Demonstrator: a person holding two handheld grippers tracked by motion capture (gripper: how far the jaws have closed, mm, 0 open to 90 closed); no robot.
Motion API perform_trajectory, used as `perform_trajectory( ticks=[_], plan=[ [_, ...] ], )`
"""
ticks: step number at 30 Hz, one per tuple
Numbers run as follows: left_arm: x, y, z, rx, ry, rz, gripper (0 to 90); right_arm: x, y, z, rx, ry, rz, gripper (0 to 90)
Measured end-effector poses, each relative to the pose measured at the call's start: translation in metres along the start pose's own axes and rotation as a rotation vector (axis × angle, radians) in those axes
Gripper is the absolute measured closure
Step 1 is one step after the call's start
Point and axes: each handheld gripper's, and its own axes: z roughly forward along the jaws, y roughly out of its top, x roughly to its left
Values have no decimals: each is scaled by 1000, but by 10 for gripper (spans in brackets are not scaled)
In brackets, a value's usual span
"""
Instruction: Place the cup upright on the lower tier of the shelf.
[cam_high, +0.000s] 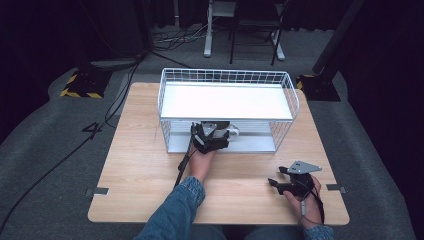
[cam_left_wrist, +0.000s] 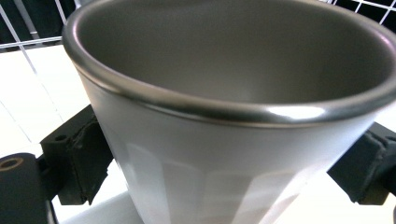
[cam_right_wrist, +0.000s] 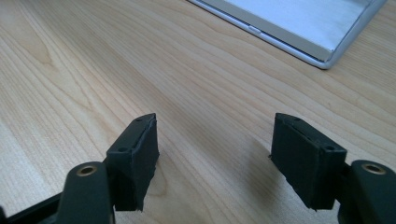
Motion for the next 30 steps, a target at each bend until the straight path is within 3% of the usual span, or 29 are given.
perform_trajectory(
  ticks=[2,3,4,5,6,10,16,17,18,30],
  plan=[
    [-1,1,-1,-10,7,4,37,0,0,0,-1,2,1,322],
    [-2,2,-1,-38,-2,-19,0,0,0,0,-1,2,1,322],
    [-1,2,-3,-28,-5,-5,0,0,0,0,-1,2,2,322],
    [2,4,-4,-50,16,25,0,0,0,0,-1,1,0,323],
    [2,4,-5,-48,26,25,0,0,0,0,0,0,-1,324],
    [1,2,-8,-39,-1,20,0,0,0,0,-1,-1,-4,324],
    [2,-1,-22,-40,-40,-22,0,0,0,0,0,6,-6,325],
    [2,-1,-26,-39,-75,-19,0,0,0,0,0,7,-6,325],
    [1,-1,-29,-42,-45,-26,0,0,0,0,0,11,-5,324],
    [4,1,-81,-36,-97,-17,0,-2,1,1,5,28,7,321]
  ],
)
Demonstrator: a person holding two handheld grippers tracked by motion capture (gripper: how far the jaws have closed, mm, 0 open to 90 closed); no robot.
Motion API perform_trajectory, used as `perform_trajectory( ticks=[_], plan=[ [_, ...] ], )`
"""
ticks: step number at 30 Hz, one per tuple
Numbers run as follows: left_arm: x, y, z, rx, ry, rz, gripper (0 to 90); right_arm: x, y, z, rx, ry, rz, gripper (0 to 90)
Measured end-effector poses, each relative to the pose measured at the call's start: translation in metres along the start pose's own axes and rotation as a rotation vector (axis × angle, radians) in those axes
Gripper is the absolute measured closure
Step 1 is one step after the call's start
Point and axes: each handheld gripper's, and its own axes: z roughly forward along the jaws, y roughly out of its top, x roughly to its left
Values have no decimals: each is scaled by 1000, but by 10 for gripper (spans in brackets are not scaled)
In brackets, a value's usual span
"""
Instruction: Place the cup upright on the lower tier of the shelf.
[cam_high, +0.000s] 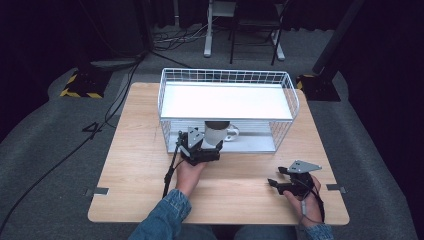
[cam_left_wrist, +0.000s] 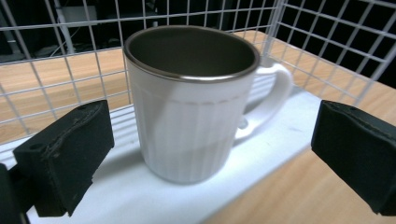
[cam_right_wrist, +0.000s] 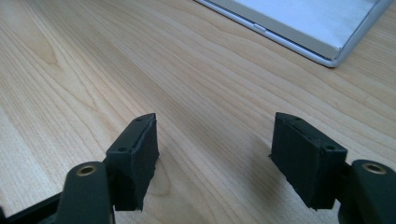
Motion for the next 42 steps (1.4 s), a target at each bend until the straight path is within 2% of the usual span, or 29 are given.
perform_trajectory(
  ticks=[4,11,14,22,26,32,35,36,38,42],
  plan=[
    [-1,1,-20,-2,-11,-7,0,0,0,0,1,1,0,320],
    [-4,6,-46,9,-45,28,0,0,0,0,1,2,1,320],
    [-4,7,-58,4,-58,25,0,0,0,0,1,3,0,320],
    [2,1,-87,16,-53,33,0,0,1,1,1,3,-1,318],
    [7,-3,-101,33,-54,42,0,0,1,1,1,5,-2,317],
    [17,-10,-121,43,-78,2,1,0,1,1,1,5,-3,317],
    [26,-16,-132,29,-67,-17,1,0,1,1,1,5,-3,317],
    [29,-17,-134,34,-66,-16,1,0,1,1,1,5,-3,317],
    [34,-18,-137,73,-74,-3,1,0,1,1,1,5,-3,317],
    [41,-23,-144,91,-62,13,3,1,1,1,2,4,-3,316]
  ],
)
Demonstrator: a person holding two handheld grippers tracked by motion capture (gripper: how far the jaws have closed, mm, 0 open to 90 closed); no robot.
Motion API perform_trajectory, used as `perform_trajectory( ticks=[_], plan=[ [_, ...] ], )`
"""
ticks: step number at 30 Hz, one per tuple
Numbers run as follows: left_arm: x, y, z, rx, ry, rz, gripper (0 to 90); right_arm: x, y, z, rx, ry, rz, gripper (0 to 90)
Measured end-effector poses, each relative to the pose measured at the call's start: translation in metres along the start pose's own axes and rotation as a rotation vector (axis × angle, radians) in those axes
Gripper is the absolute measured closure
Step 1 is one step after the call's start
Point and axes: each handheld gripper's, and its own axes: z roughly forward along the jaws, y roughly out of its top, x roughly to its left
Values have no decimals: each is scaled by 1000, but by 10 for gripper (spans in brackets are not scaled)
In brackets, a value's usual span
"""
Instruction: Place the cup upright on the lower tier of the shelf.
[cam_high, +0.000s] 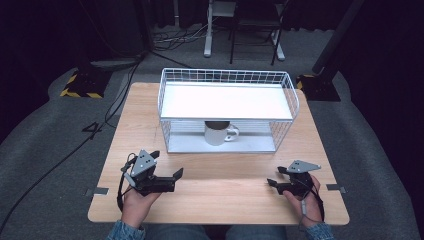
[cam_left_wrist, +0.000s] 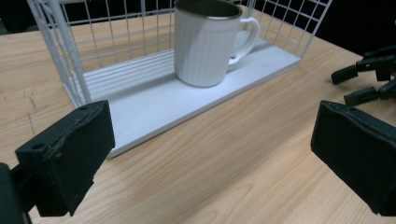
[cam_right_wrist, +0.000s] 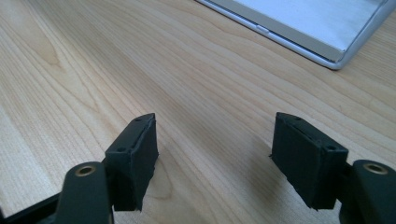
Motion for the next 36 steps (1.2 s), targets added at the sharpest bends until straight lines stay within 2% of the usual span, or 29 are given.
perform_trajectory(
  ticks=[4,9,12,18,21,28,32,36],
  plan=[
    [10,-11,-4,26,-12,-28,2,0,0,0,-1,3,-2,316],
    [19,-25,-5,88,-40,-50,28,0,0,0,-1,6,-3,316],
    [24,-32,-5,115,-29,-49,30,0,0,0,-1,5,-3,316],
    [36,-45,-7,151,-5,-74,28,0,0,0,0,6,-6,316],
    [40,-52,-7,186,7,-69,28,1,0,0,1,7,-6,316],
    [45,-64,0,280,9,-62,21,1,0,0,1,8,-7,316],
    [46,-68,3,317,22,-74,19,1,0,0,1,9,-8,316],
    [46,-71,7,364,38,-58,19,1,0,0,1,9,-10,316]
  ],
)
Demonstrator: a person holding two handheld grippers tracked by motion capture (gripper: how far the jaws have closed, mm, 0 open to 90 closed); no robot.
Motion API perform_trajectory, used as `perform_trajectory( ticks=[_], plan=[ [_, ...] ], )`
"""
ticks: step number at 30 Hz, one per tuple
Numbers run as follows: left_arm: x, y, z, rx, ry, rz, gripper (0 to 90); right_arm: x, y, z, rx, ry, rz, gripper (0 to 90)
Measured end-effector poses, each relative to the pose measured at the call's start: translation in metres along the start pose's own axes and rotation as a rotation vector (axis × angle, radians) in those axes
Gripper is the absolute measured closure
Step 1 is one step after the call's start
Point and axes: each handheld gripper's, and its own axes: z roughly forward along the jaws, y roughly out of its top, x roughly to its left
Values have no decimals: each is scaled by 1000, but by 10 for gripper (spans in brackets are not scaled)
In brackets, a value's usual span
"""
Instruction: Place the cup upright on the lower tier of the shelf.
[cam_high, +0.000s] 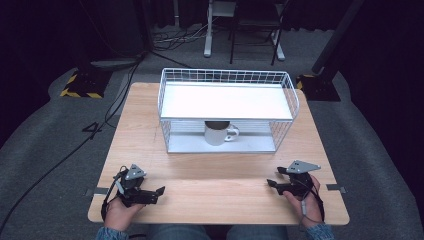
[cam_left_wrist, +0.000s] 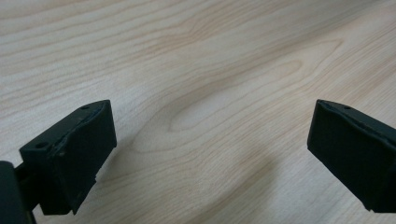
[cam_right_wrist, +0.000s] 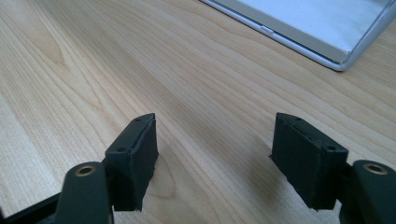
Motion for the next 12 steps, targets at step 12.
perform_trajectory(
  ticks=[12],
  plan=[
    [-8,0,8,28,81,87,1,0,0,0,-1,2,-1,315]
  ],
)
